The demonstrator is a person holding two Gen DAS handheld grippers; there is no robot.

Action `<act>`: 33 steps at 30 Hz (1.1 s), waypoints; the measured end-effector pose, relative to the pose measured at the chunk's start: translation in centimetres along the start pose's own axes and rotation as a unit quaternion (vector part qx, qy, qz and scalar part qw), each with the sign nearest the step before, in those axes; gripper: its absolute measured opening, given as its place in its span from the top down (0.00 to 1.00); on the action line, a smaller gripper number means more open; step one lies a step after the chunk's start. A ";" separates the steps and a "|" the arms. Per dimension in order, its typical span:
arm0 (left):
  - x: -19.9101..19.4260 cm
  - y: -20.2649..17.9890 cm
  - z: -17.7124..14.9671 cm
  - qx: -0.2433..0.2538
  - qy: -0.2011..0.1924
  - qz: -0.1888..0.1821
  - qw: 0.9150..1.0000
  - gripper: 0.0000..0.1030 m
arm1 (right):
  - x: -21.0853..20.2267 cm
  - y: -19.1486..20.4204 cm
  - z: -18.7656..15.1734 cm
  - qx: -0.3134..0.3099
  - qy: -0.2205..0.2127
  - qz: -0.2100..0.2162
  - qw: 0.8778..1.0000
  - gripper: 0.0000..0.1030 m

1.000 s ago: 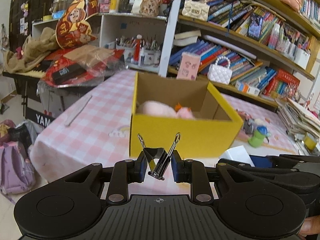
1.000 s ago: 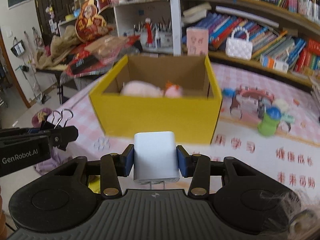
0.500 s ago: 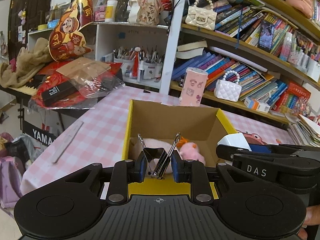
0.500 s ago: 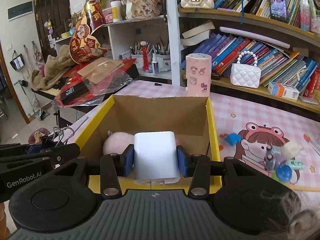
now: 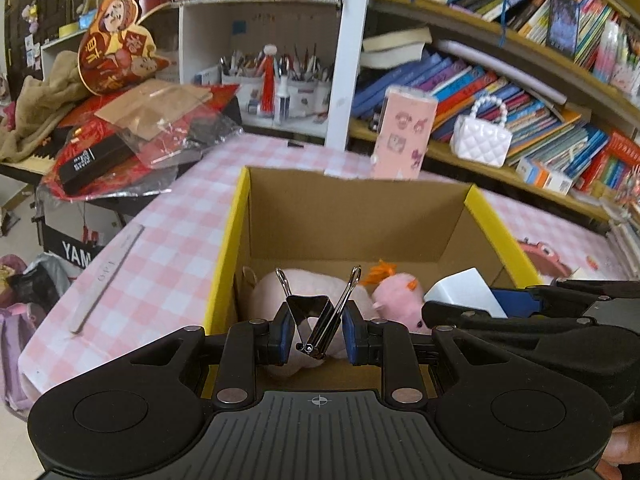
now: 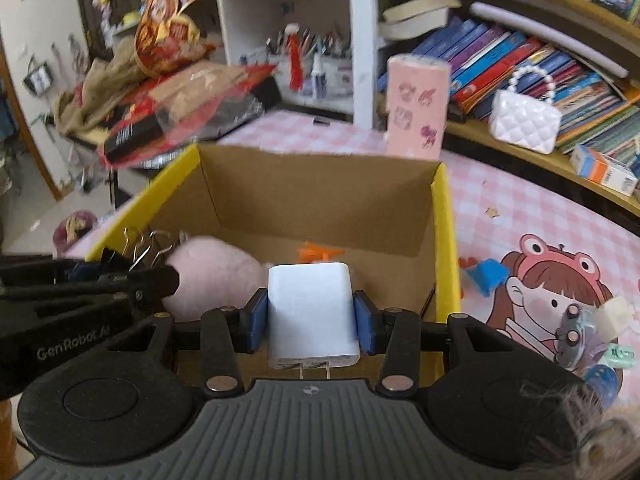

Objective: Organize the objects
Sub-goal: 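Carry the binder clip and white charger over to the yellow box, then lower both items into the box and open both tools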

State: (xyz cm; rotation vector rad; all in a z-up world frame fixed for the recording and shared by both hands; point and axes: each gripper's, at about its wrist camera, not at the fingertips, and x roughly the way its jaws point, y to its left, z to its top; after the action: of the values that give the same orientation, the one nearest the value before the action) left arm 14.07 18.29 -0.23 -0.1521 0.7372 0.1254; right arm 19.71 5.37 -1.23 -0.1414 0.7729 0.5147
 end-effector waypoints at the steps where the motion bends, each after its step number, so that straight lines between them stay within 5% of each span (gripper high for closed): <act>1: 0.3 0.0 -0.1 0.000 0.005 0.002 1.000 0.77 | 0.5 0.1 -0.1 -0.008 0.009 0.001 1.000 0.59; 13: 1.7 -0.8 -0.3 0.017 0.020 0.017 1.000 0.80 | 3.2 0.3 -0.9 -0.027 0.057 0.018 0.998 0.59; 19: 1.2 -0.4 -0.1 0.002 0.014 0.009 1.000 0.73 | 2.8 0.3 -0.7 -0.020 0.052 0.013 0.998 0.56; 21: 0.5 -0.2 0.0 -0.007 0.000 0.017 1.000 0.52 | 2.2 0.4 -0.5 -0.017 0.043 0.012 0.999 0.52; 23: -0.4 0.1 0.0 -0.016 -0.016 0.020 1.000 0.41 | 1.2 0.5 -0.4 -0.011 0.027 0.012 1.000 0.47; 33: -5.7 -0.2 -0.9 -0.019 -0.089 0.044 0.995 0.22 | -4.2 2.1 -1.4 -0.002 -0.059 -0.030 0.998 0.40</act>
State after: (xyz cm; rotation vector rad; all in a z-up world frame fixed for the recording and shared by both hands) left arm 9.37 17.61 3.01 -0.1438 0.5629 0.2336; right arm 15.30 5.11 0.85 -0.1362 0.6496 0.4635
